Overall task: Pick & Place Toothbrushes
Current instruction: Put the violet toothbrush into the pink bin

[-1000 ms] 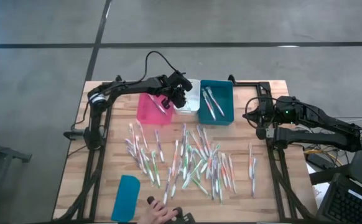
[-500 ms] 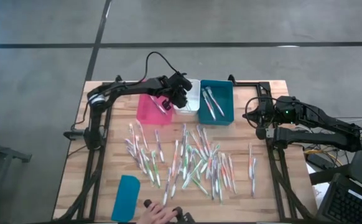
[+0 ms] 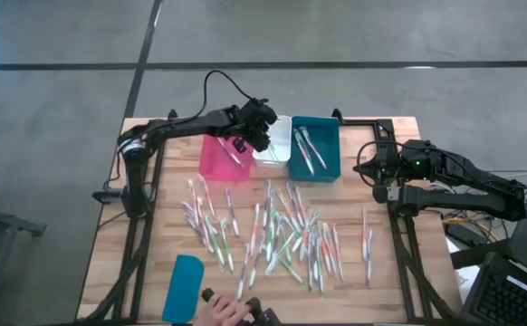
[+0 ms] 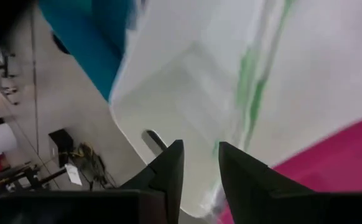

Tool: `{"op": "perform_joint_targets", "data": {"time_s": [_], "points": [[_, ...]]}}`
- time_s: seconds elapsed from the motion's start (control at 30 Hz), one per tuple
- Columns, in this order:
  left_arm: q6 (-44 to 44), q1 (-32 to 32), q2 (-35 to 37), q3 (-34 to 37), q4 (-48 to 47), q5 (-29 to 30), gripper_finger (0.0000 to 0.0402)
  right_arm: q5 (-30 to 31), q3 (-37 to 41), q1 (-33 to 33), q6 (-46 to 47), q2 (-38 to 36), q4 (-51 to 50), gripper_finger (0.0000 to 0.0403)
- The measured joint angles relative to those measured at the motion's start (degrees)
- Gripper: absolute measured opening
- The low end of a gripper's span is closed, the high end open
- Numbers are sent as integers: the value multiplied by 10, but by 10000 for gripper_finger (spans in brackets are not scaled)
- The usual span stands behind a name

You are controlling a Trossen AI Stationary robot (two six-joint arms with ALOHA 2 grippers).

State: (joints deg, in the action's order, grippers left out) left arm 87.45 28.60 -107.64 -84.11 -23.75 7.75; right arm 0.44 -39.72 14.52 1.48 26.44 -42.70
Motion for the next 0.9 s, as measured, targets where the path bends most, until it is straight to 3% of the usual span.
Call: {"op": "perform_joint_targets", "data": {"time_s": [0.23, 0.47, 0.57, 0.73, 0.9], "points": [[24, 0, -23, 0, -8, 7, 103, 0, 0, 0, 0, 0, 0, 8], [70, 0, -57, 0, 20, 61, 92, 0, 0, 0, 0, 0, 0, 8], [71, 1, -62, 0, 59, 53, 88, 0, 0, 0, 0, 0, 0, 8], [48, 1, -67, 0, 57, -13, 88, 0, 0, 0, 0, 0, 0, 8], [40, -6, -46, 0, 35, 26, 87, 0, 0, 0, 0, 0, 0, 8]]}}
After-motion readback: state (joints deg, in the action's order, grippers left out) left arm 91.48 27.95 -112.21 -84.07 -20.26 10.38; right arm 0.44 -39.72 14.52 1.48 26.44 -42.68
